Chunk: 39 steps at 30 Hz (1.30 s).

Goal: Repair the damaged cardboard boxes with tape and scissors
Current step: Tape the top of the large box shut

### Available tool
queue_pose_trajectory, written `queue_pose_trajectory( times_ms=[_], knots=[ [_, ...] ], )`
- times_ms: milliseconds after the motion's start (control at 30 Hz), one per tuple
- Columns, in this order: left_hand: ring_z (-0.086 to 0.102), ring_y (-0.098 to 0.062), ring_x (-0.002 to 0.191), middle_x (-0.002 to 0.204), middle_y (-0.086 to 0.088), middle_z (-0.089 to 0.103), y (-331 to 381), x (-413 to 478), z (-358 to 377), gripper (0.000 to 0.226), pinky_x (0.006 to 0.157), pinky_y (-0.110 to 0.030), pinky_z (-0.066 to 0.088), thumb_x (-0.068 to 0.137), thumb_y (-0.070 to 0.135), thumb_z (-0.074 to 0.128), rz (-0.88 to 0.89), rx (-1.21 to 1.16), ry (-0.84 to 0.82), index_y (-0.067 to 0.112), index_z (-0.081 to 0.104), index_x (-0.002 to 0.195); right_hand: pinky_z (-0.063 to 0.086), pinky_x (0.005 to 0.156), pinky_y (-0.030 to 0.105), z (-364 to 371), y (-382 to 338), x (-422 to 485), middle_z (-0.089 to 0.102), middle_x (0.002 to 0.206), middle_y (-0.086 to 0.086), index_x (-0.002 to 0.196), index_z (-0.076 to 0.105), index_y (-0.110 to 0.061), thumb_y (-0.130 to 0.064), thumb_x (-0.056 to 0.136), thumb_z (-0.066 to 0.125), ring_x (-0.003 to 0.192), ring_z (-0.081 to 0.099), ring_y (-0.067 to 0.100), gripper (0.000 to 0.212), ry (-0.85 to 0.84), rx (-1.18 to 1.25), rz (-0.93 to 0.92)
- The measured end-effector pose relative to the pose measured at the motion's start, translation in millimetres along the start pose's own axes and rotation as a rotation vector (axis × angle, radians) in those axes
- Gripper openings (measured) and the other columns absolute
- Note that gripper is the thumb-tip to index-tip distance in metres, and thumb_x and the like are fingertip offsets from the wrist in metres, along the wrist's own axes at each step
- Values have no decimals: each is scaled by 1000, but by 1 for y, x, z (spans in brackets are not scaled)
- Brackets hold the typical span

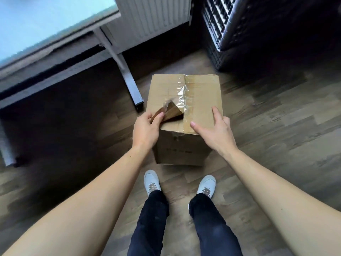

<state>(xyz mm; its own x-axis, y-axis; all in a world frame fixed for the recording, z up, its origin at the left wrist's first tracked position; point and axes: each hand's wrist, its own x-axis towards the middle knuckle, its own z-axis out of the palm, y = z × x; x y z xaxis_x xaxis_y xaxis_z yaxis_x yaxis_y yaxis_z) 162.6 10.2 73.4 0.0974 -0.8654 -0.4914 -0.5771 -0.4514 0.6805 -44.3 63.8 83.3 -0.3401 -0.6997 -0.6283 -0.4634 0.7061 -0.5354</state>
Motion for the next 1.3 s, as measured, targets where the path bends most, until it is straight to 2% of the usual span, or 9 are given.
queue_pose_trajectory(
  times_ms=[100, 267, 367, 533, 667, 867, 967, 1067, 1300],
  knots=[
    [64, -12, 78, 82, 4, 70, 61, -19, -34, 33, 64, -29, 42, 91, 51, 62, 41, -13, 66, 19, 70, 87, 38, 110, 37, -45, -36, -27, 29, 151, 1, 156, 20, -37, -68, 77, 70, 139, 40, 22, 98, 35, 42, -124],
    [59, -11, 68, 70, 6, 67, 163, -61, -93, 38, 57, -29, 37, 87, 54, 66, 92, -105, 167, 19, 69, 75, 38, 115, 40, -127, -100, -80, 22, 158, -1, 155, 27, -34, -74, 72, 69, 141, 37, 22, 101, 107, 42, -299],
    [60, -7, 70, 69, 11, 67, 219, -86, -116, 36, 62, -28, 40, 83, 56, 70, 160, -156, 210, 21, 71, 73, 41, 111, 39, -173, -131, -106, 31, 152, 2, 153, 33, -28, -75, 70, 69, 136, 43, 24, 101, 213, 24, -376],
    [68, -12, 84, 83, 8, 73, 305, -134, -153, 25, 79, -33, 52, 84, 49, 72, 323, -243, 245, 24, 72, 82, 44, 107, 36, -251, -177, -154, 41, 147, 4, 149, 42, -28, -79, 67, 68, 131, 49, 23, 100, 375, 53, -503],
    [68, -15, 87, 86, 7, 74, 355, -162, -179, 21, 82, -36, 53, 86, 46, 69, 470, -291, 264, 26, 73, 86, 46, 103, 38, -302, -208, -187, 45, 143, 6, 146, 47, -28, -78, 70, 67, 128, 52, 26, 93, 515, 87, -620],
    [50, -9, 67, 71, 7, 62, 387, -206, -216, 23, 64, -30, 38, 90, 38, 67, 579, -379, 364, 16, 68, 83, 51, 100, 44, -332, -245, -229, 40, 148, 5, 143, 47, -34, -75, 74, 67, 127, 53, 28, 82, 632, 140, -807],
    [48, -10, 64, 66, 9, 59, 391, -221, -245, 23, 63, -30, 36, 89, 38, 67, 618, -439, 395, 20, 65, 75, 48, 95, 34, -336, -273, -250, 47, 143, 3, 139, 52, -26, -63, 80, 71, 122, 56, 24, 72, 690, 199, -929],
    [47, -9, 63, 68, 7, 58, 390, -229, -277, 23, 61, -30, 37, 95, 31, 63, 648, -445, 463, 17, 62, 76, 44, 92, 27, -330, -306, -269, 52, 139, 2, 136, 55, -22, -56, 84, 72, 119, 57, 22, 64, 725, 221, -1035],
    [51, -12, 64, 70, 7, 60, 379, -226, -374, 22, 64, -31, 39, 94, 32, 62, 697, -440, 553, 20, 61, 76, 40, 89, 24, -291, -390, -298, 57, 133, 3, 133, 57, -20, -50, 86, 72, 117, 58, 19, 59, 716, 244, -1167]
  ],
)
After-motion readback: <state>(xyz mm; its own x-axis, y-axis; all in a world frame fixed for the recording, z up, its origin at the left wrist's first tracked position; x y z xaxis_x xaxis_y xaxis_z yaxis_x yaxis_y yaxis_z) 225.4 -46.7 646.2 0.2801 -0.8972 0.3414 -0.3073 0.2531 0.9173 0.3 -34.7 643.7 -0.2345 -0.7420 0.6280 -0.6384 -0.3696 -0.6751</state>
